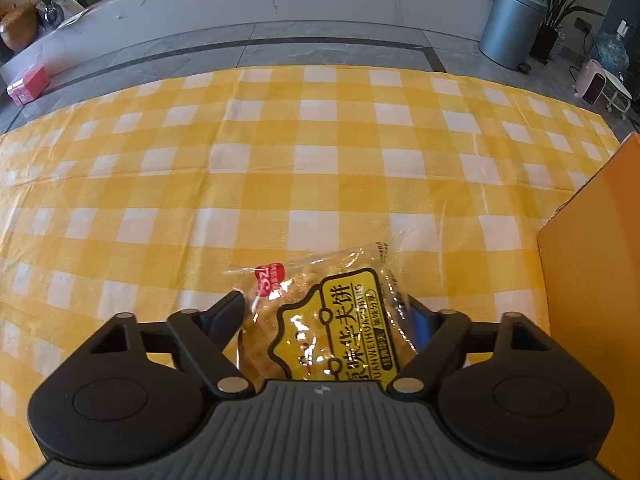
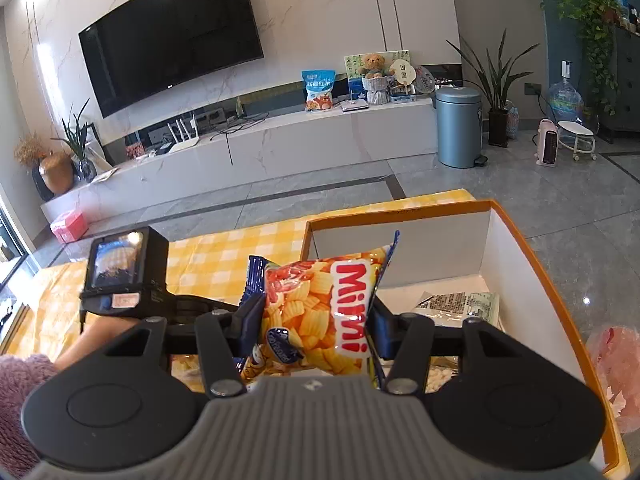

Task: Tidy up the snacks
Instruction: 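Grasp the yellow bread packet with the left tool while the right holds the Mimi bag, then lower the Mimi bag into the orange box and open the right tool while the left carries bread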

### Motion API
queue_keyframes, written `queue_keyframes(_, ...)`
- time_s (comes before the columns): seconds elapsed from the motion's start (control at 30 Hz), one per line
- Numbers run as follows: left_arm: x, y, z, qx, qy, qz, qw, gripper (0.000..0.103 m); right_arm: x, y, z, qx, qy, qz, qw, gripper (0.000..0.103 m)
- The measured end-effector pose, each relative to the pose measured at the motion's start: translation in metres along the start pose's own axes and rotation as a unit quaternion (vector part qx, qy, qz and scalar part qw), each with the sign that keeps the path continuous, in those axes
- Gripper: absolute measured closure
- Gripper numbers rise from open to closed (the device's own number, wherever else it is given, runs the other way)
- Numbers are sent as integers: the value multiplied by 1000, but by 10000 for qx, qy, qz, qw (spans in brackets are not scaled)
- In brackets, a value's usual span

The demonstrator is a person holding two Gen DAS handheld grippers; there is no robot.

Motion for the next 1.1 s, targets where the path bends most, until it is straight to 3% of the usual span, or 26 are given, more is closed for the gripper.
queue_keyframes(0.13, -3, -2, -3, 90, -81, -32, 9999, 17, 3, -1, -5, -80, 7, -26, 10000, 50)
queue_keyframes(0.3, -14, -10, -14, -159, -303, -144, 9993, 17, 11, -6, -4, -56, 102, -154, 9998, 50)
queue_keyframes(0.47, -45, -9, -20, -211, -776, 323, 9962, 17, 15, -7, -8, 137, 402, -272, 9987, 50)
queue_keyframes(0.63, -88, 2, -27, -473, -1417, 860, 9850, 17, 8, -5, -5, 166, 400, -193, 9989, 50)
queue_keyframes(0.8, -129, 9, -19, -558, -1866, 1139, 9742, 17, -9, 9, 21, 460, 255, 152, 9985, 50)
queue_keyframes(0.97, -165, 8, 10, -527, -2599, 1324, 9551, 17, -22, 15, 75, 893, -457, 414, 9941, 50)
queue_keyframes(1.1, -182, 2, 43, -403, -2937, 1430, 9443, 17, -7, 2, 107, 1315, -688, 195, 9887, 50)
Point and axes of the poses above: each gripper's, at about its wrist camera, not at the fingertips, and x roughly the way its jaws point, z to its right, y to its top, the point moved 9 cm from there along x, roughly the way its jaws point, and after that the axes turned 1 degree about -x, right-handed, at the moved point
